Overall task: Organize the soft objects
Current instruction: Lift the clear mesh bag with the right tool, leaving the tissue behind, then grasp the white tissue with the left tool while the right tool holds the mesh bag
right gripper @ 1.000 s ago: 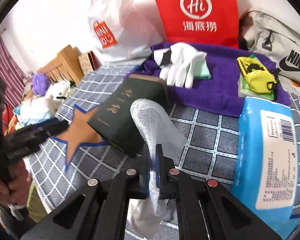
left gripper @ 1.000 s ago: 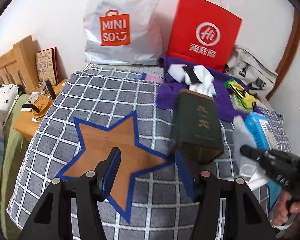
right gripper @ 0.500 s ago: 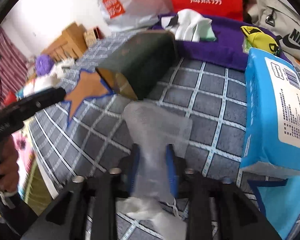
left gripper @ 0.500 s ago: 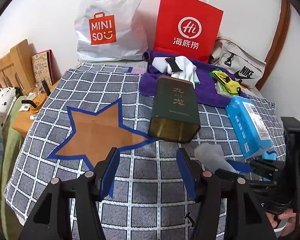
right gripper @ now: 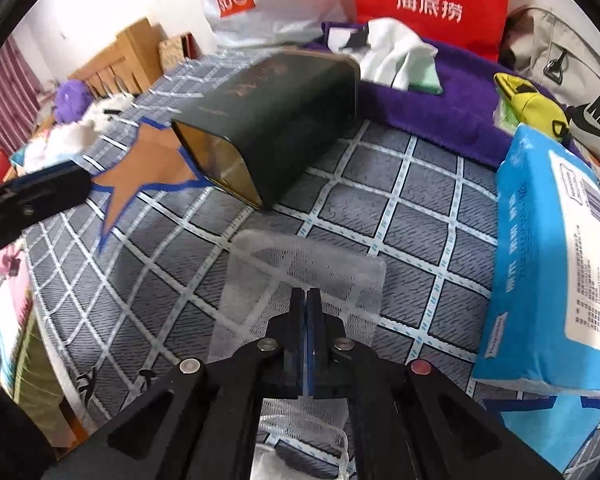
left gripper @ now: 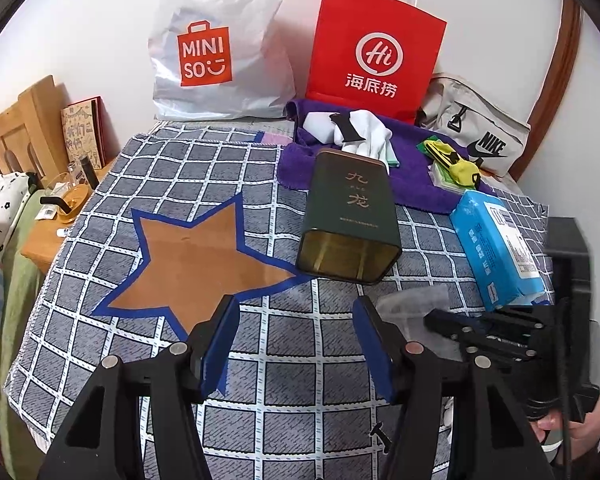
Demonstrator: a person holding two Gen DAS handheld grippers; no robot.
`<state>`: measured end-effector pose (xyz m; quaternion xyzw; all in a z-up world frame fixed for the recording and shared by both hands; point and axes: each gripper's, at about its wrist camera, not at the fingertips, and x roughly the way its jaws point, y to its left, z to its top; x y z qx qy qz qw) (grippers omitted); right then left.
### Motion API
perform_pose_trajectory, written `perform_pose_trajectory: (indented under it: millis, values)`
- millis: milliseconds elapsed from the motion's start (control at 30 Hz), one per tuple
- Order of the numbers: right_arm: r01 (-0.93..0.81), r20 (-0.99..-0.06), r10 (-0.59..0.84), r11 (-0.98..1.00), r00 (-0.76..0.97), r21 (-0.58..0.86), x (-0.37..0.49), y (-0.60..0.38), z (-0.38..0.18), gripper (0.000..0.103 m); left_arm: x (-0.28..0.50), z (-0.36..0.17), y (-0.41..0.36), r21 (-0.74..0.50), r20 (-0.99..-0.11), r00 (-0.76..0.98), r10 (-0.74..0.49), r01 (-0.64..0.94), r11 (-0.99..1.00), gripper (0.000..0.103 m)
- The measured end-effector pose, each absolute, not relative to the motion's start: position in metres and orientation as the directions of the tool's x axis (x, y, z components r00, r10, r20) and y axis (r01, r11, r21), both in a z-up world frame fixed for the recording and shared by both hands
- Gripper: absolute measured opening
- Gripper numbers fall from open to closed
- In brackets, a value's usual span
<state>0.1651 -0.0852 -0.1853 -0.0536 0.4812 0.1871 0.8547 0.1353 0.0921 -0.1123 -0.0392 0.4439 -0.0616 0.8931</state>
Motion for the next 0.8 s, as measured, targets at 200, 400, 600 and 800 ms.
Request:
perform_pose_trajectory:
  millis: [200,400,600,800]
  values:
    - [-0.348,-0.777,0.32,0.927,0.543,0.139,0.132,-0.114,-0.151,0.001,0.127,-0.115,0.074,-0.115,-0.795,0.586,-0.16,0.113,0.987,0.057]
    - [-0.289,-0.723,0.312,0.944,0.617,0.16,0.095,-0.155,-0.123,0.001,0.113,-0.117,0.049,-0.092,-0.801,0.573,-0.175,0.172,0.981,0.057]
    - [-0.208,-0.701,0.262,0.964,0.664,0.163,0.066,-0.195,-0.116,0.001,0.101,-0.127,0.024,-0.091,-0.813,0.541,-0.214,0.246,0.965,0.057]
    - [-0.132,-0.729,0.212,0.977,0.651,0.166,0.051,-0.231,-0.137,0.001,0.089,-0.137,-0.008,-0.089,-0.829,0.495,-0.26,0.341,0.936,0.059]
